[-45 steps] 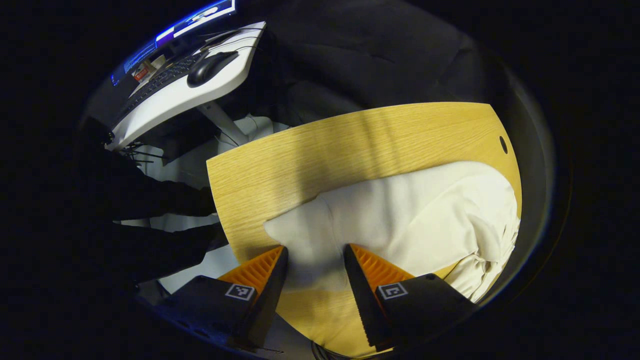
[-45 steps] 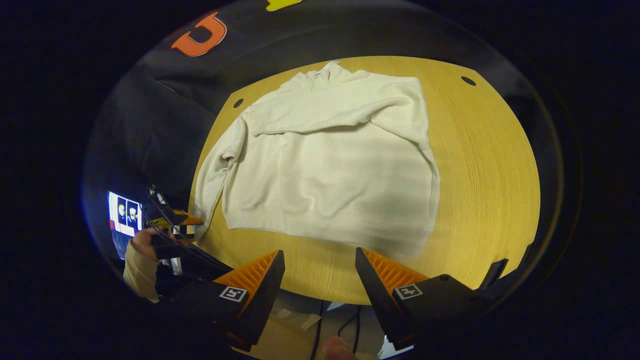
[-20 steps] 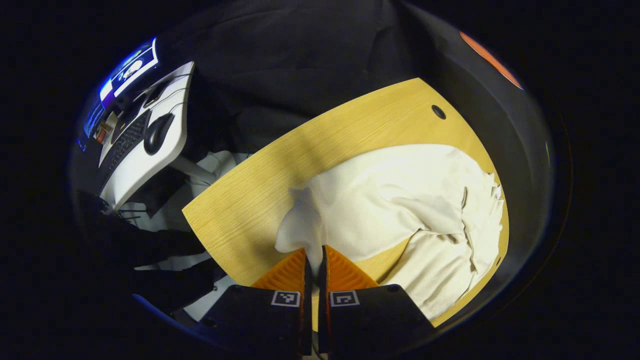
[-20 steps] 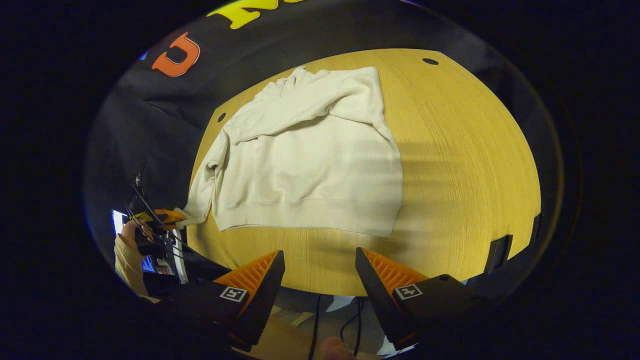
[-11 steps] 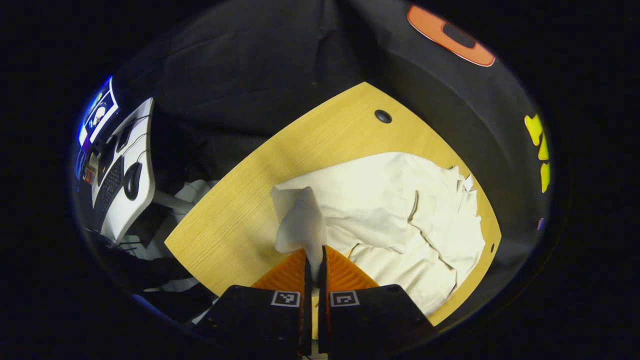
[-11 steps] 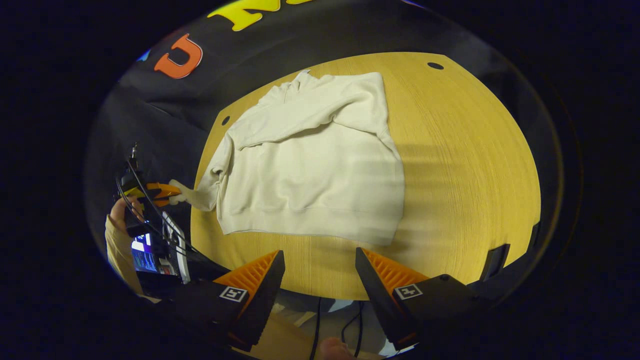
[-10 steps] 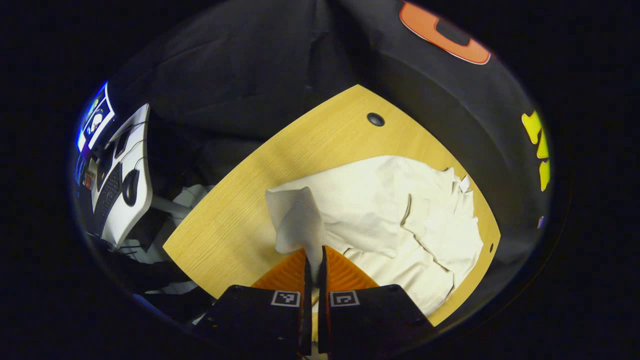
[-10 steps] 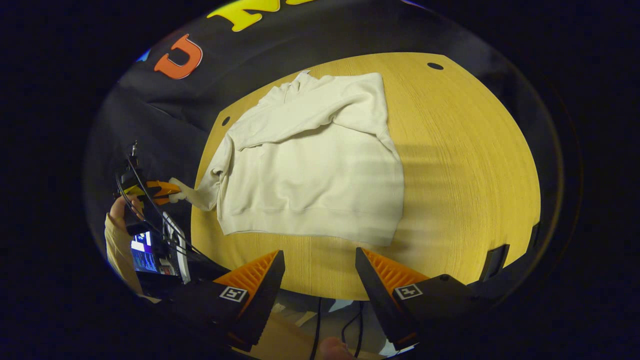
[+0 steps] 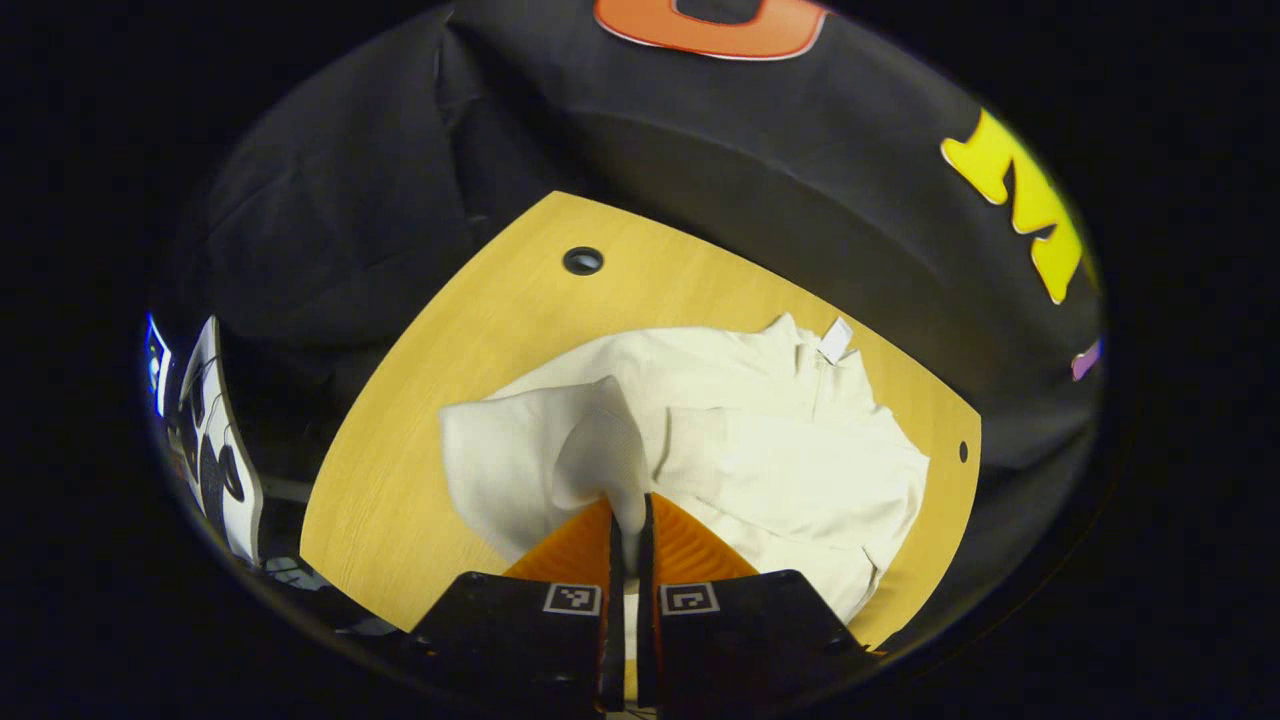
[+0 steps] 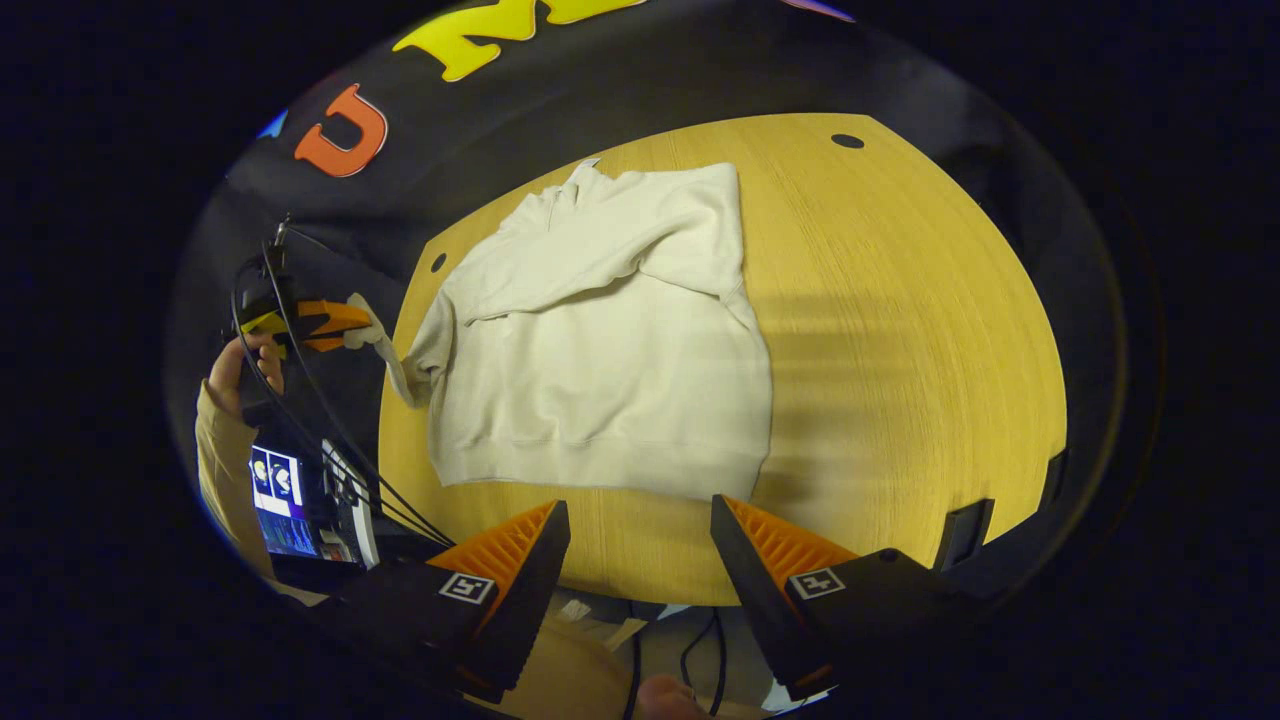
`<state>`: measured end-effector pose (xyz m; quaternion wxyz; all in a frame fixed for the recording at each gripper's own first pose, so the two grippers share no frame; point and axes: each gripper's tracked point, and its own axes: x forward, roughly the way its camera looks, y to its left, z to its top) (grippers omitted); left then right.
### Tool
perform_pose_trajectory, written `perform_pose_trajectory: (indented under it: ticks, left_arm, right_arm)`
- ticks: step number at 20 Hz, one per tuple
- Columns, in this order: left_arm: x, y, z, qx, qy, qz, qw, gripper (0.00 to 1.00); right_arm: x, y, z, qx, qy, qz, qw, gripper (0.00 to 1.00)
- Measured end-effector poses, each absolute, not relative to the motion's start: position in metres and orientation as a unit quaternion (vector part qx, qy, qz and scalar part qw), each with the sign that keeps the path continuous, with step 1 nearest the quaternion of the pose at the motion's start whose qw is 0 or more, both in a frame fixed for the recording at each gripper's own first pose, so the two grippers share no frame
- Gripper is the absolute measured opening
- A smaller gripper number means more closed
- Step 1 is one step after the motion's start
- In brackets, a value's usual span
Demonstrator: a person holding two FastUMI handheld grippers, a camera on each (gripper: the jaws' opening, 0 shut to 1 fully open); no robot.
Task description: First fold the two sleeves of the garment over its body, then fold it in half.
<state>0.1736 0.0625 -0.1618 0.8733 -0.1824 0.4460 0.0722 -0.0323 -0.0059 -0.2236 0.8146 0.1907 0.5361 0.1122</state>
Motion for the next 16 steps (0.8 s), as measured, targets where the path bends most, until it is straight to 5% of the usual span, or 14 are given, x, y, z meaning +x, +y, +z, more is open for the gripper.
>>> perform_pose_trajectory:
  ticks: [16]
  left_arm:
    - [0.249,-0.203,-0.205,-0.153,0.494,-0.079,0.852,0.08]
  right_arm:
    - [-0.021,-0.044,-0.231,0.216,0.544,0.078,0.807,0.91]
